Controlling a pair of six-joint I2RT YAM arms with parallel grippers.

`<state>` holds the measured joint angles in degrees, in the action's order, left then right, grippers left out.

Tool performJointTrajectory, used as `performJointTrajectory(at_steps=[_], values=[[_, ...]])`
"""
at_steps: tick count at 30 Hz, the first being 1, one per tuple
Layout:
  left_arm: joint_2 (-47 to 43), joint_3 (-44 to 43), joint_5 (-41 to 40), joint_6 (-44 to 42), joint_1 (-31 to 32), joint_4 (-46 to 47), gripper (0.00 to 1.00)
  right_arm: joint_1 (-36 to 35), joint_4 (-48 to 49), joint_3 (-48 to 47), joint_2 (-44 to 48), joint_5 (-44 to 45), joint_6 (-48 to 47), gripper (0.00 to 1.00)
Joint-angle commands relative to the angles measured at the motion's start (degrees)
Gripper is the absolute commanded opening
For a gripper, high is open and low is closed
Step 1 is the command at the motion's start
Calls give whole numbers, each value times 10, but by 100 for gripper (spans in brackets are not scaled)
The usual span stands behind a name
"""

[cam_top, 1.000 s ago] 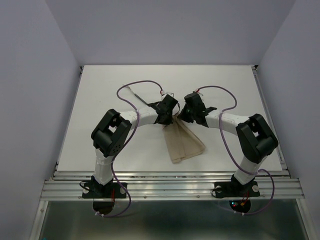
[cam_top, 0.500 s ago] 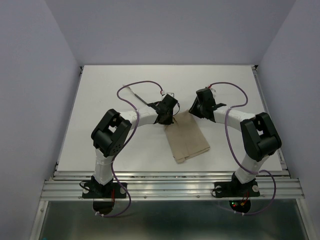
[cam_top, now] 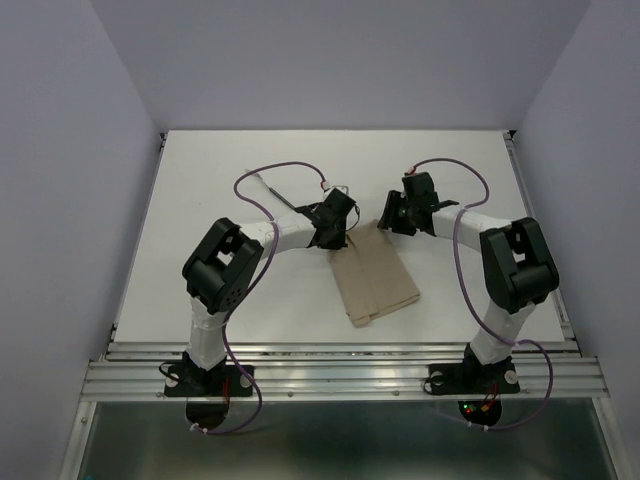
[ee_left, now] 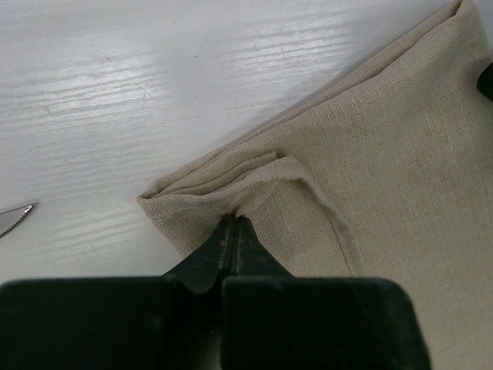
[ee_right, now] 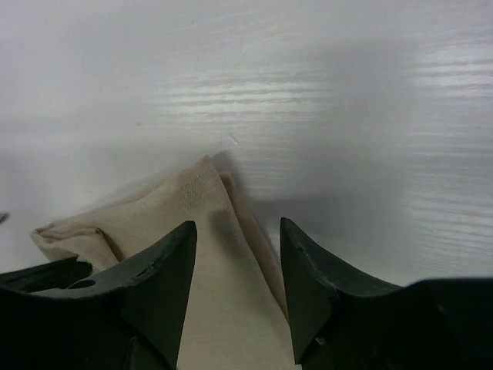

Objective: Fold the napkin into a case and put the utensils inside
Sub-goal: Stuff the 2/3 rectangle-folded napkin at the center of the board.

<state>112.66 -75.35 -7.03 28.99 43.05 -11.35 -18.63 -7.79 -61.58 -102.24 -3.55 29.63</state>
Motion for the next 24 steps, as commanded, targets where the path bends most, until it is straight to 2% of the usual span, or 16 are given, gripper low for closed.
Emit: performJointTrajectory(at_steps=[1,10,17,21,24], values=[[9,-16,7,0,2,-8,0,-1,-18,-24,-23,-79,-52,52],[9,-16,5,1,2,-10,0,-1,1,-28,-53,-109,-41,37],[7,-14,3,3,2,-11,0,-1,37,-9,-38,-94,-9,11],[9,-17,5,11,2,-13,0,-6,40,5,-10,-46,10,2],[12,-22,6,23,2,-16,0,-20,39,15,11,-9,31,1]])
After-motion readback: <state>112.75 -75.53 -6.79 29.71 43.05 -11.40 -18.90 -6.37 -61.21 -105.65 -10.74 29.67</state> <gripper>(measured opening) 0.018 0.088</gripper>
